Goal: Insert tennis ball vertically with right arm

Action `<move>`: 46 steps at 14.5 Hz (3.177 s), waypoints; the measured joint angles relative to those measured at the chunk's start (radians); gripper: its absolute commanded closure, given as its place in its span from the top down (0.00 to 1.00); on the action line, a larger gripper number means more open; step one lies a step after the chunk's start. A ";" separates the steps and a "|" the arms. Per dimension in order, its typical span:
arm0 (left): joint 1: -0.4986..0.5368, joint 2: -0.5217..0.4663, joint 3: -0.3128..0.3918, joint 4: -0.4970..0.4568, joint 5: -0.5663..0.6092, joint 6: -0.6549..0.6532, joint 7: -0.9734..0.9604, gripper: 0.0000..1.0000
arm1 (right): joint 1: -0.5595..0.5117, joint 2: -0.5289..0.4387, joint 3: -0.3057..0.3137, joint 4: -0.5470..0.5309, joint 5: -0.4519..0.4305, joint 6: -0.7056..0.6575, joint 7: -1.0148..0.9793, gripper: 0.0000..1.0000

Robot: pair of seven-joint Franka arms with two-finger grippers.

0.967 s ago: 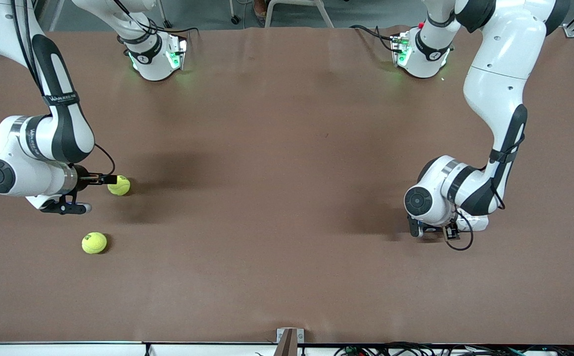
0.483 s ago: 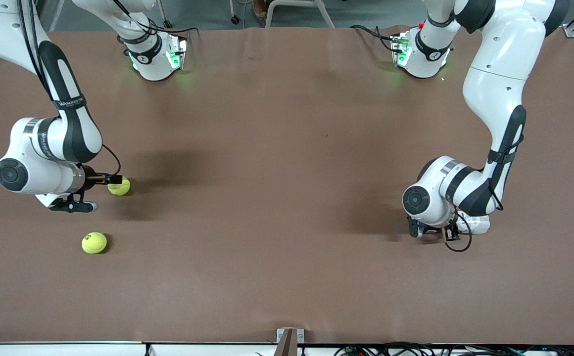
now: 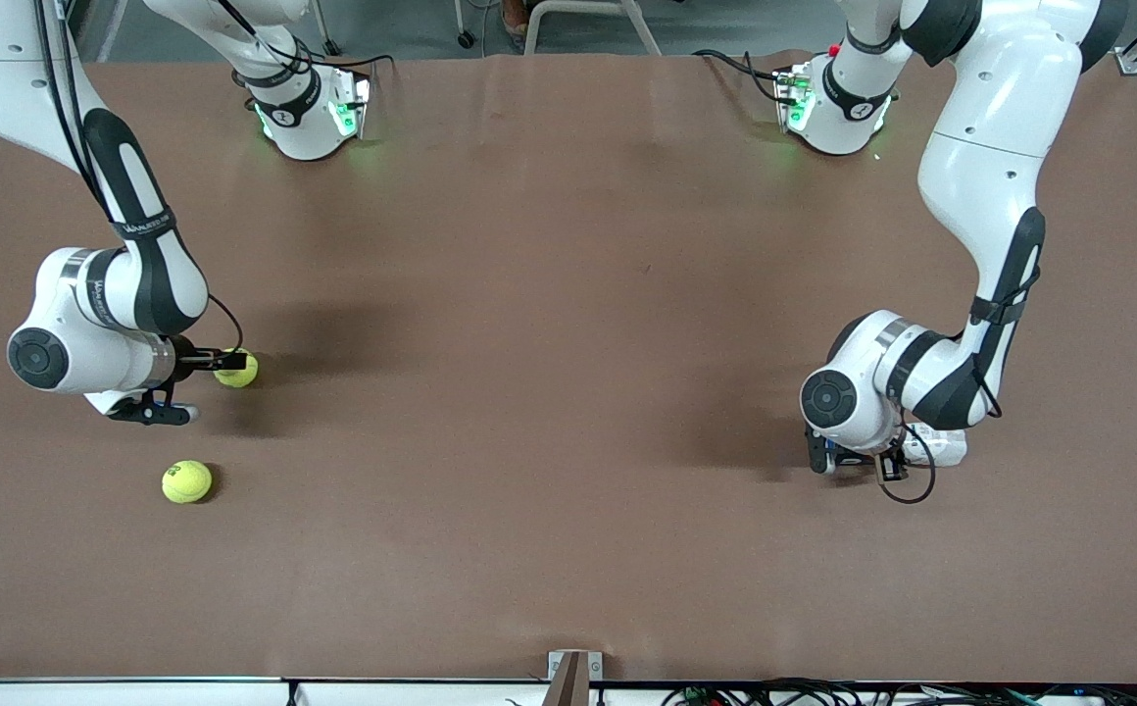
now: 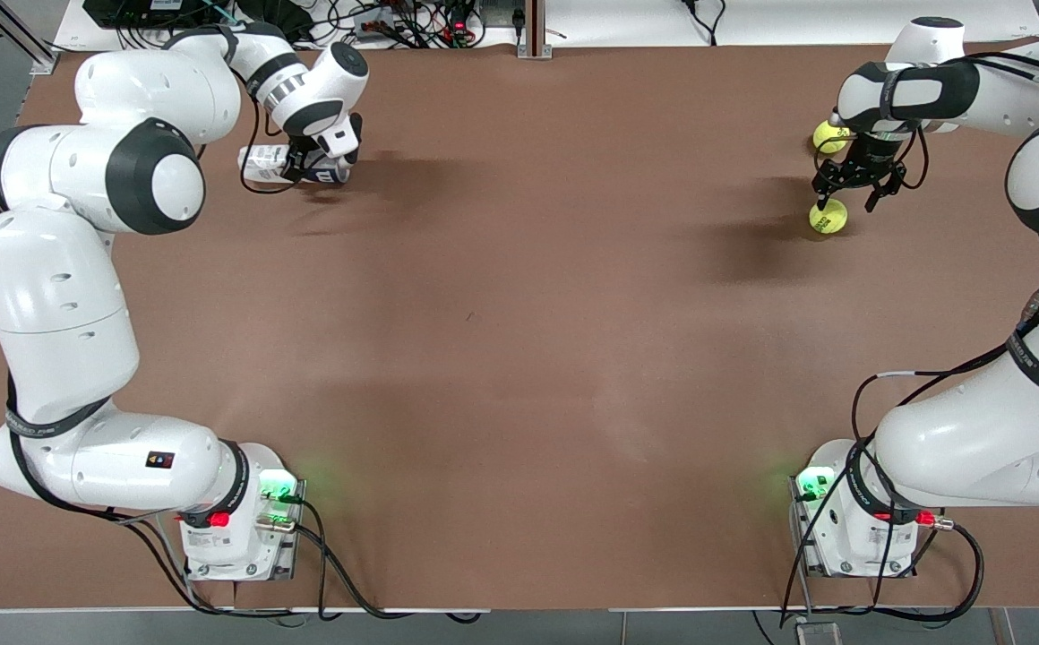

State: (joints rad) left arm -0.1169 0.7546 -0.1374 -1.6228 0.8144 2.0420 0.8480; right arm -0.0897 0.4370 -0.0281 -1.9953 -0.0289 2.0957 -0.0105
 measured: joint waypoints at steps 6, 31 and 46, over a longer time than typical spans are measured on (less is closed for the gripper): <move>0.000 -0.029 -0.056 0.093 -0.230 0.000 0.211 0.62 | 0.000 0.021 0.003 0.000 0.012 0.004 0.000 1.00; -0.094 0.027 -0.200 0.204 -1.552 0.135 0.675 0.65 | 0.001 0.067 0.004 0.033 0.017 0.005 0.003 0.49; -0.290 0.127 -0.201 0.210 -1.744 0.444 0.942 0.64 | 0.050 0.048 0.017 0.553 0.592 -0.572 -0.060 0.49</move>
State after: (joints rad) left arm -0.4068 0.8815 -0.3387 -1.4131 -0.9295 2.4857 1.7900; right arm -0.0396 0.4852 -0.0107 -1.4426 0.5629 1.5239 -0.0707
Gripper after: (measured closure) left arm 0.361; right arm 0.344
